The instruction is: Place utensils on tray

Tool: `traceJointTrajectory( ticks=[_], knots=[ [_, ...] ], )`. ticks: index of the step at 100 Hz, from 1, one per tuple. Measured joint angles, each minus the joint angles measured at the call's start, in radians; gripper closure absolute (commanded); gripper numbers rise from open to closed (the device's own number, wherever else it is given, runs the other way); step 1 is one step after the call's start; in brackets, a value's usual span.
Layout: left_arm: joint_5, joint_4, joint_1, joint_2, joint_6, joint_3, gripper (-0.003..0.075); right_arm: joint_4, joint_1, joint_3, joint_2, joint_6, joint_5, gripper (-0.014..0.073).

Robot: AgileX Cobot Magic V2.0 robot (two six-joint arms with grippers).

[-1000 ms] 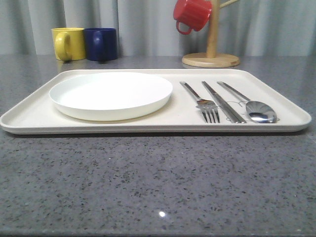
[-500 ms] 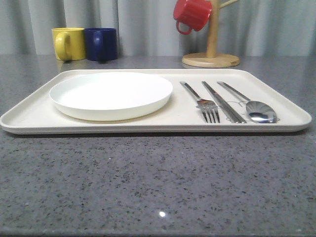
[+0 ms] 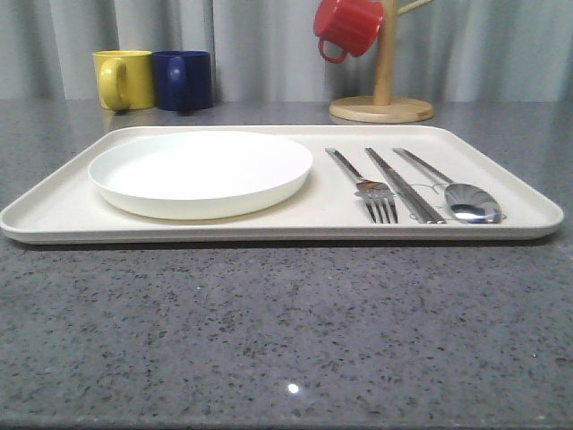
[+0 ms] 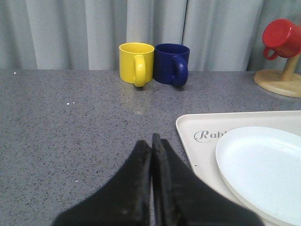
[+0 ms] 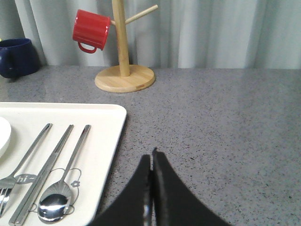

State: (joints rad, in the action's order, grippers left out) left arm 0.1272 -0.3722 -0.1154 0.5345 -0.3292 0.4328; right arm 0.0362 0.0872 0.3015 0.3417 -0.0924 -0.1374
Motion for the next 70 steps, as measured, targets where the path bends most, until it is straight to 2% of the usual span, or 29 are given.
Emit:
traceJointTrajectory(
  ticks=[43, 70],
  knots=[
    [0.0, 0.0, 0.0, 0.0, 0.0, 0.0, 0.0738, -0.036, 0.0, -0.269, -0.321, 0.032, 0.145, 0.0662],
    [0.0, 0.0, 0.0, 0.0, 0.0, 0.0, 0.0738, -0.036, -0.023, -0.328, -0.351, 0.034, 0.169, 0.0662]
  ],
)
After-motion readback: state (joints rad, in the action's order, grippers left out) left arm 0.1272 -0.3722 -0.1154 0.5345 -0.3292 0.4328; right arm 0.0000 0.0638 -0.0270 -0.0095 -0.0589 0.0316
